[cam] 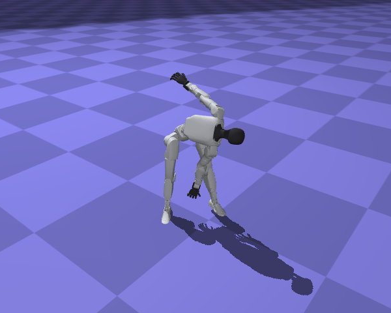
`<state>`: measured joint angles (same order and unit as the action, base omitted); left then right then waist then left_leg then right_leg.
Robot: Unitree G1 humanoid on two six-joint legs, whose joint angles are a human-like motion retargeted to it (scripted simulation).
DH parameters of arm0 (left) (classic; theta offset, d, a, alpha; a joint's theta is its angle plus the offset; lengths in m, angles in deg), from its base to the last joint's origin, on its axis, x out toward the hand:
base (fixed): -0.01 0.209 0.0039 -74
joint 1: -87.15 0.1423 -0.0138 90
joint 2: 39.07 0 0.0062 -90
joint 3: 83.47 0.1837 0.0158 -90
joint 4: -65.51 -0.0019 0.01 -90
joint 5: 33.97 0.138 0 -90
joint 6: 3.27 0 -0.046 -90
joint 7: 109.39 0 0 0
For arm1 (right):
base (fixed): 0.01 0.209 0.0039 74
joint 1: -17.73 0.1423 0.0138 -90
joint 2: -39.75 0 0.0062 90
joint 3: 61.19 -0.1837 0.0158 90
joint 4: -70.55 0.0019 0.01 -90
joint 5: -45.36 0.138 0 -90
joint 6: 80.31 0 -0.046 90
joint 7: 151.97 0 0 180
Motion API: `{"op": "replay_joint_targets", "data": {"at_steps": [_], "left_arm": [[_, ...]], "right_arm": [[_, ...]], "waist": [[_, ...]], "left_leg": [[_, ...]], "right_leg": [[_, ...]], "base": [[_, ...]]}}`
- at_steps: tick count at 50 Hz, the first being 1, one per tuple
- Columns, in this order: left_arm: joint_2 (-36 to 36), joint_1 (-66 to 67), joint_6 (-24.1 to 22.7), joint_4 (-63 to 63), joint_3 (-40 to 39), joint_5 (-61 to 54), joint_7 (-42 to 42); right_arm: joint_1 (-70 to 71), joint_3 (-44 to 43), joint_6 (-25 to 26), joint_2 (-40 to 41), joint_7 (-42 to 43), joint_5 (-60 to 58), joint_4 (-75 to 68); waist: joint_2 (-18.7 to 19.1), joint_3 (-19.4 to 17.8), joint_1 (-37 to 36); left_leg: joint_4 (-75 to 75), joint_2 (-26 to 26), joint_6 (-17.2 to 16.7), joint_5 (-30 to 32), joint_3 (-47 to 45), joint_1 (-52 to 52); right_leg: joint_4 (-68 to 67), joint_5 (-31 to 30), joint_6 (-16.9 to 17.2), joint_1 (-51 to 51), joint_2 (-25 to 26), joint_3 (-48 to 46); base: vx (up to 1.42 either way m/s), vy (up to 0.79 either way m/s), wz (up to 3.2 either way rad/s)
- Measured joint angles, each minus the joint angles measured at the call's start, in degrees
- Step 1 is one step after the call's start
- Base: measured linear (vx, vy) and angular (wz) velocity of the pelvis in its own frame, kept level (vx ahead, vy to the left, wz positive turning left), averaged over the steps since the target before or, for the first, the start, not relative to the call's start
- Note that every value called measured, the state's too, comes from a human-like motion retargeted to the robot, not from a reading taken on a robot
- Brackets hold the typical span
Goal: Upper body actions
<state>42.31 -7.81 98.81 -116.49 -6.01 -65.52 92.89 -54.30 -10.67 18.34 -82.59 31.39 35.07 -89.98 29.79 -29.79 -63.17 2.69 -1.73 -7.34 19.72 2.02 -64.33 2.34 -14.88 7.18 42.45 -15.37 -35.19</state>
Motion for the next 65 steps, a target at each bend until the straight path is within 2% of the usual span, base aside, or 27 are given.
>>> {"op": "replay_joint_targets", "data": {"at_steps": [5, 8, 11, 14, 17, 20, 23, 27, 30, 35, 40, 45, 48, 52, 58, 65], "left_arm": [[0.79, -2.64, -0.71, 3.94, 6.16, 1.98, -0.90], [1.49, -4.69, -1.29, 5.39, 12.85, 3.43, 0.19], [2.80, -8.67, -5.03, 6.60, 18.84, 5.05, 4.90], [3.81, -11.10, -8.43, 7.99, 21.67, 7.44, 5.56], [2.98, -11.24, -9.81, 9.21, 22.46, 6.98, 3.05], [0.88, -10.90, -11.64, 10.00, 20.52, 5.89, 2.18], [-0.51, -12.71, -12.82, 9.57, 18.14, 5.77, -0.33], [-1.29, -20.09, -10.67, 6.43, 16.49, 6.87, -3.88], [-3.02, -26.81, -10.90, 7.21, 18.54, 9.11, -5.59], [-3.33, -37.74, -15.24, 9.25, 23.51, 14.54, -2.15], [-2.59, -43.91, -16.12, 11.09, 23.22, 16.12, -2.72], [-6.40, -46.17, -16.95, 11.42, 23.41, 17.03, -5.25], [-12.95, -46.09, -15.43, 10.66, 22.89, 19.82, -8.35], [-17.58, -46.34, -13.98, 10.48, 20.77, 20.39, -11.37], [-17.23, -47.51, -11.22, 11.68, 17.93, 16.60, -22.62], [-17.10, -45.13, -13.42, 13.77, 14.42, 18.30, -23.98]], "right_arm": [[-11.64, -5.28, -3.60, 0.32, 3.31, 0.57, -1.15], [-20.43, -10.71, -5.67, 3.21, 5.14, 0.20, -1.64], [-28.29, -16.91, -8.19, 9.30, 7.27, 0.89, -2.27], [-33.02, -19.23, -11.43, 16.44, 8.02, 2.33, -3.04], [-34.77, -17.38, -14.44, 21.36, 8.68, 3.50, -4.46], [-35.19, -14.38, -17.26, 23.88, 7.71, 4.56, -5.71], [-36.69, -12.36, -19.52, 24.31, 4.96, 7.07, -6.31], [-38.66, -8.56, -20.48, 21.90, 2.54, 14.13, -9.19], [-38.76, -10.46, -21.61, 22.33, 2.75, 16.94, -10.70], [-40.30, -15.85, -22.53, 25.60, 1.30, 23.92, -12.89], [-39.54, -15.22, -24.16, 28.23, 1.33, 32.91, -14.25], [-36.98, -7.05, -26.06, 30.31, 4.83, 29.59, -13.69], [-34.96, 2.14, -24.87, 29.56, 5.43, 25.31, -14.33], [-33.52, 8.48, -24.16, 28.93, 5.31, 27.08, -15.57], [-33.90, 10.10, -24.73, 27.03, 6.25, 32.85, -16.04], [-33.80, 11.82, -27.80, 24.85, 11.21, 35.68, -15.93]], "waist": [[0.00, 0.00, 5.46], [0.00, 0.00, 9.18], [-1.02, 0.00, 13.35], [-6.31, 0.00, 19.51], [-14.47, 0.00, 29.62], [-23.41, 0.00, 40.93], [-29.62, 0.00, 50.66], [-35.69, 0.00, 61.32], [-38.36, 0.00, 66.30], [-38.08, 0.00, 71.62], [-37.55, 0.00, 79.33], [-37.99, 0.00, 87.83], [-40.29, 0.00, 95.03], [-42.78, 0.00, 100.79], [-44.18, 0.00, 103.86], [-44.48, 0.00, 105.01]], "left_leg": [[0.38, -1.76, 0.54, -0.49, -0.86, 3.27], [0.86, -3.13, 0.85, -1.24, -2.36, 6.59], [1.55, -4.22, 1.01, -2.30, -3.55, 10.76], [2.05, -5.77, 1.17, -3.88, -6.06, 14.75], [2.33, -7.15, 1.15, -5.53, -8.99, 18.63], [2.35, -8.52, 1.07, -7.12, -12.78, 22.88], [2.14, -10.01, 1.09, -8.47, -16.44, 27.30], [1.52, -11.97, 0.65, -9.72, -22.97, 32.50], [0.66, -13.64, 0.31, -9.96, -27.13, 33.73], [0.27, -16.27, -0.28, -9.84, -31.74, 30.58], [0.13, -17.40, -1.18, -9.63, -36.06, 26.23], [-0.61, -17.90, -2.06, -9.32, -41.13, 22.20], [-1.22, -17.67, -2.40, -9.30, -44.23, 20.38], [-1.76, -17.10, -3.02, -9.44, -47.65, 18.05], [-2.17, -16.89, -3.61, -9.56, -50.04, 14.70], [-2.48, -16.80, -3.51, -9.33, -49.95, 13.37]], "right_leg": [[0.41, -1.19, -0.14, -1.64, 1.51, 2.30], [0.73, -1.83, 0.15, -3.69, 2.50, 4.54], [0.51, -1.91, -0.13, -6.55, 3.23, 6.32], [0.28, -1.81, -0.71, -8.30, 4.31, 9.19], [0.18, -1.85, -1.07, -9.62, 5.00, 11.84], [-0.14, -1.99, -1.30, -10.55, 5.58, 15.16], [-0.68, -2.50, -1.37, -10.95, 6.58, 19.24], [-0.94, -3.87, -0.91, -10.46, 7.71, 24.10], [-0.81, -5.19, -0.55, -8.09, 9.23, 26.93], [-0.52, -7.42, -1.06, -1.14, 12.29, 30.29], [-0.10, -9.29, -1.20, 6.67, 13.73, 32.80], [0.35, -10.72, -0.61, 14.51, 15.07, 36.01], [0.58, -11.16, 0.81, 18.57, 15.37, 37.07], [0.74, -11.75, 1.69, 23.48, 15.73, 38.32], [1.13, -12.58, 1.35, 28.38, 16.74, 40.46], [0.89, -12.27, 1.06, 29.56, 16.67, 41.19]], "base": [[0.02, -0.07, -0.58], [0.00, -0.04, -0.74], [0.01, -0.09, -0.65], [-0.08, 0.10, -0.93], [-0.13, 0.23, -0.97], [0.01, 0.27, -1.17], [0.21, 0.37, -1.40], [0.24, 0.32, -1.45], [0.20, 0.09, -1.30], [0.17, 0.11, -0.94], [0.34, 0.22, -0.66], [0.52, 0.33, -0.65], [0.50, 0.32, -0.54], [0.37, 0.15, -0.36], [0.23, 0.04, -0.17], [0.05, 0.06, 0.01]]}}
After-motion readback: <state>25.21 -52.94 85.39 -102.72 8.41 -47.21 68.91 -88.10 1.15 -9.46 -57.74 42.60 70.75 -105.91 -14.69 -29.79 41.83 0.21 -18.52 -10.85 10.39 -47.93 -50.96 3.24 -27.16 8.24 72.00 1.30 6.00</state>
